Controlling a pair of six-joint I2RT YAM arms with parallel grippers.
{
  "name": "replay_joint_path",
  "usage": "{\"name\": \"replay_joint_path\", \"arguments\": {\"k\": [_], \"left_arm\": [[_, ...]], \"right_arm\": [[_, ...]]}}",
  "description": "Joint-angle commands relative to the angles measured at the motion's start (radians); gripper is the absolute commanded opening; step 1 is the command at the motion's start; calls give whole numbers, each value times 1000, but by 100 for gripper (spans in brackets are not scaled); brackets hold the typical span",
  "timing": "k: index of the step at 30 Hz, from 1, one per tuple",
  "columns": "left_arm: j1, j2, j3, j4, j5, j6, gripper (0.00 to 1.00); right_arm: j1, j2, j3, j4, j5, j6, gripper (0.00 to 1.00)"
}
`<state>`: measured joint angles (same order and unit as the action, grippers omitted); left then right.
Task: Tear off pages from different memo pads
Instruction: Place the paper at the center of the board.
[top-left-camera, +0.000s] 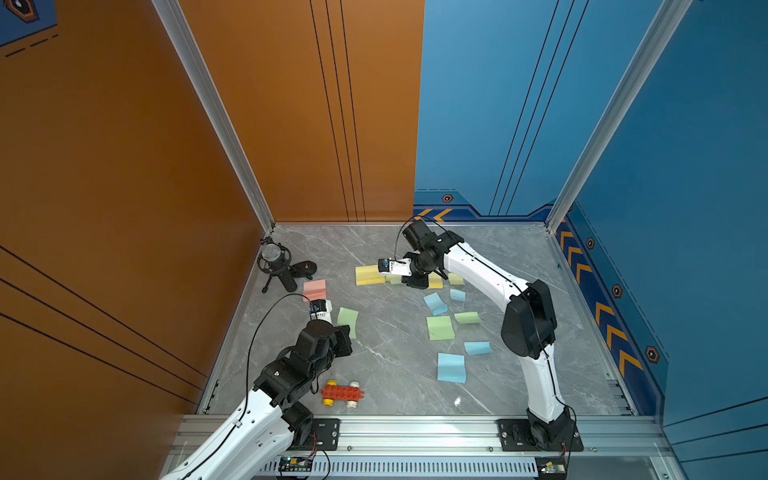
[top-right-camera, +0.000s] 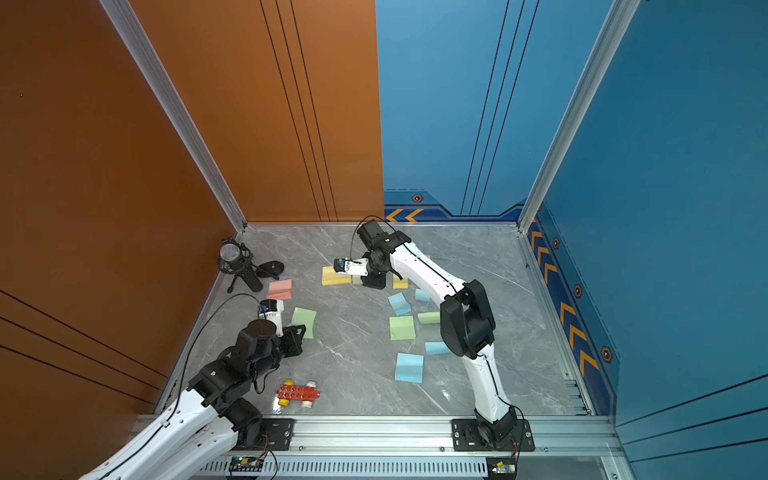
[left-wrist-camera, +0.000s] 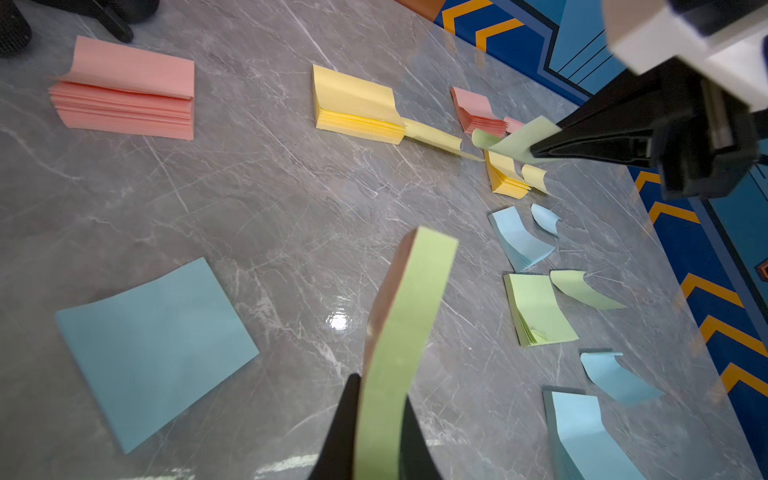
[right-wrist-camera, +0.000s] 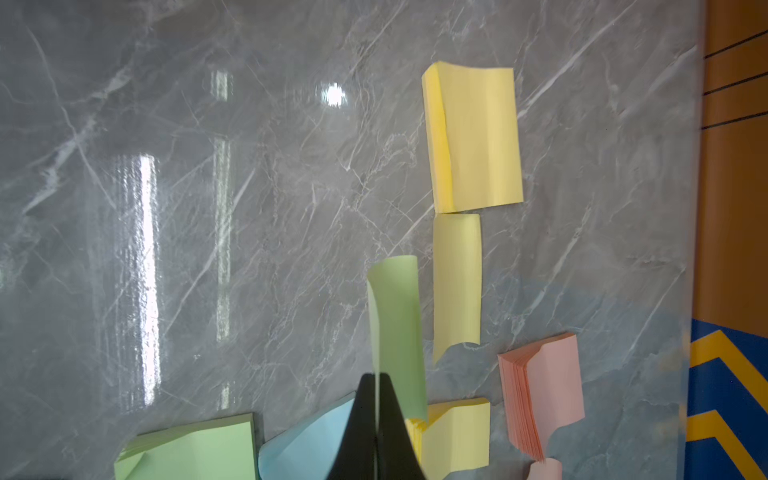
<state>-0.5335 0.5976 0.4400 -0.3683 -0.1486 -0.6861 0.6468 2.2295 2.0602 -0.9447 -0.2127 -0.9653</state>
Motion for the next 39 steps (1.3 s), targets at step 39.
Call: {"name": "replay_joint_path", "arguments": {"k": [39], "left_arm": [[56, 94, 50, -6, 67, -18, 0]], "right_arm": [[3, 246, 213, -158, -15, 24, 0]]}}
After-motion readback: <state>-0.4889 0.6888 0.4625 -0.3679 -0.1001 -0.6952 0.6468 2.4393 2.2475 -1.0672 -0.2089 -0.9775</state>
